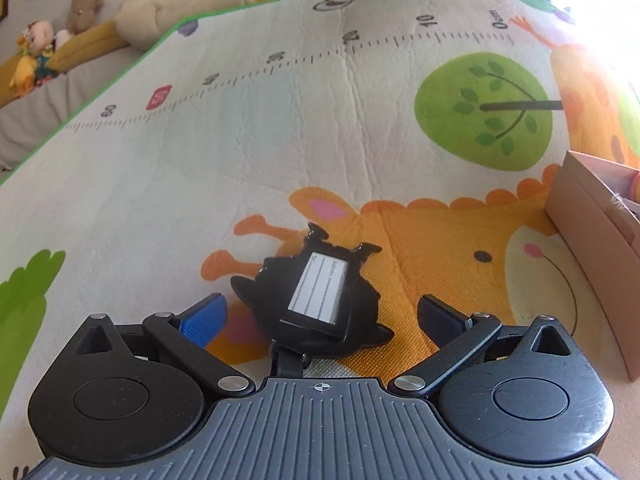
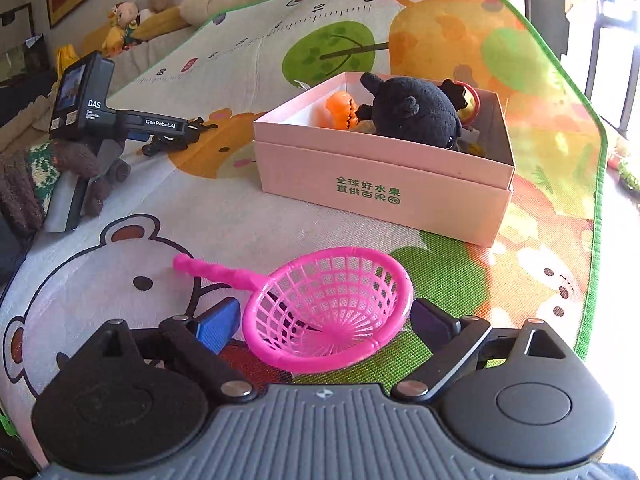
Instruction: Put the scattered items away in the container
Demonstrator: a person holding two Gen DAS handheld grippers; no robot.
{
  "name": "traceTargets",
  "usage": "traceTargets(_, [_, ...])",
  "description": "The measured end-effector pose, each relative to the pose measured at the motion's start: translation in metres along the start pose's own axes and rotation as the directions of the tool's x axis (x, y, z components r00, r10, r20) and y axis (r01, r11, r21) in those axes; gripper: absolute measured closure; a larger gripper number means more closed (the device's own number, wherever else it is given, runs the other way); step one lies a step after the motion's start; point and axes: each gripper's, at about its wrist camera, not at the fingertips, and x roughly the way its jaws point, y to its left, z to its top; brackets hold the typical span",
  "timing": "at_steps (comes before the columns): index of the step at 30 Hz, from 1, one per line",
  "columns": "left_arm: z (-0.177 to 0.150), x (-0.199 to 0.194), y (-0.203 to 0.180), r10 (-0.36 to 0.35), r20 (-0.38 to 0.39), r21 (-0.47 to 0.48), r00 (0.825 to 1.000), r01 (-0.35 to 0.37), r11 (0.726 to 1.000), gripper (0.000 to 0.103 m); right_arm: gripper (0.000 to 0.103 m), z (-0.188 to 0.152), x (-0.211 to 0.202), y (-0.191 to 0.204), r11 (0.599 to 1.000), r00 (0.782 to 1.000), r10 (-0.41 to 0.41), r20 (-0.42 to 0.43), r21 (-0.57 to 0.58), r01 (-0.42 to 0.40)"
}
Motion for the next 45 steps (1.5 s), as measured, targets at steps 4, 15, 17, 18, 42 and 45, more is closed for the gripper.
traceTargets(4, [0.002,0.009,0.003,0.006,-0.032,-0.037,0.999,-0.007,0.999,0.0,0.0,-0.005,-0.003,0.009,0.999,1.0,0.001,0.021,-0.048,0.0])
traceTargets(15, [0.001,-0.008,-0.006,-0.019,-0.034,-0.039,0.999,0.018,0.999,0.03,0.0,-0.005,0.002,-0.002,1.0,1.0,0.01,0.007,0.03,-0.01])
traceTargets(17, [-0.006,-0.021,-0.016,-0.056,-0.035,-0.015,0.998,0.055,0.998,0.03,0.0,-0.005,0.001,-0.004,0.999,1.0,0.0,0.01,0.047,0.0])
traceTargets(18, [-0.013,-0.031,-0.023,-0.076,-0.034,0.012,0.997,0.077,0.997,0.03,0.0,-0.006,0.001,-0.005,0.998,1.0,-0.007,0.012,0.056,0.006])
traceTargets(42, [-0.117,-0.203,-0.114,-0.346,-0.009,0.463,0.938,0.31,0.83,0.012,0.0,-0.028,-0.019,0.005,0.997,0.994,-0.081,0.077,0.019,0.079])
traceTargets(45, [-0.119,-0.207,-0.113,-0.466,-0.083,0.377,0.881,0.46,0.804,0.012,0.0,-0.028,-0.019,0.004,0.997,0.994,-0.079,0.077,0.025,0.078])
